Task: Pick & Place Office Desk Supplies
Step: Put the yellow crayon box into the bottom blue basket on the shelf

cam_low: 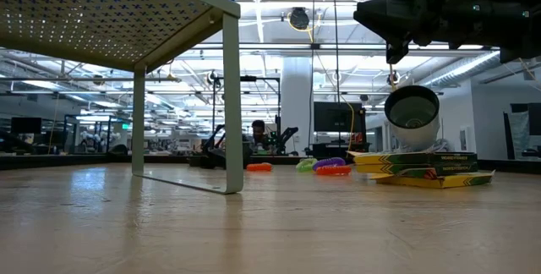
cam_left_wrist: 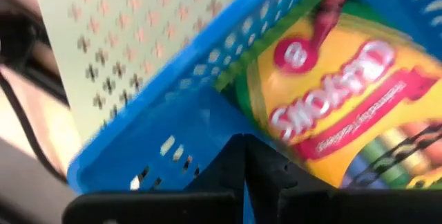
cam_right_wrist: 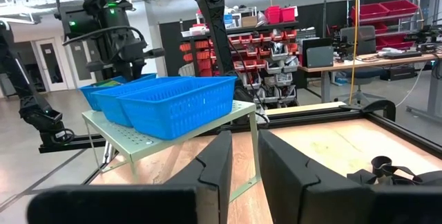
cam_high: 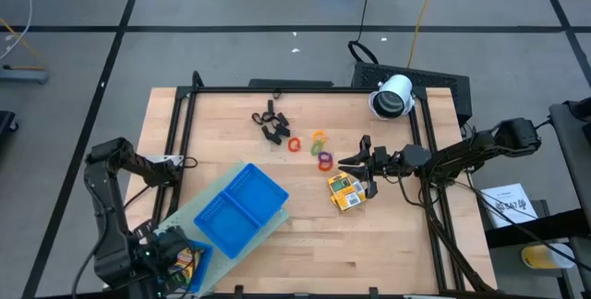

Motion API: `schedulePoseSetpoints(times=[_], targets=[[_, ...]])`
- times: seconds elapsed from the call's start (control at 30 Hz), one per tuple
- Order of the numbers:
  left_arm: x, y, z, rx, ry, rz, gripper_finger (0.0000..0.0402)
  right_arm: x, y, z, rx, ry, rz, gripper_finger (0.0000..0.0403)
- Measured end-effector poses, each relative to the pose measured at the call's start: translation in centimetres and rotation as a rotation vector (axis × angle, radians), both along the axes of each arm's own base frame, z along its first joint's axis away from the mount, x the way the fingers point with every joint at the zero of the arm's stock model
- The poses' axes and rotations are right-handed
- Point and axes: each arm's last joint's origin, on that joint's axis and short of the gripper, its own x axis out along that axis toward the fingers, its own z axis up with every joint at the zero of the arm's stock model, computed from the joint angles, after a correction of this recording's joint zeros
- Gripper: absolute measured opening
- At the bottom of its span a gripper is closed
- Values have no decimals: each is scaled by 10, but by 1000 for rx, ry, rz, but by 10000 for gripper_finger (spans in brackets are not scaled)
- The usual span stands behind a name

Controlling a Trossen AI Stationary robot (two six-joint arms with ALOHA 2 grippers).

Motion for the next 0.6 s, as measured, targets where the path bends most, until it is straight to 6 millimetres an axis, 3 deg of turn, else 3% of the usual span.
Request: schedulePoseSetpoints(times=[0.6], targets=[[10, 5, 0, 80, -123, -201, 4, 0, 0, 0, 0, 0, 0, 59]])
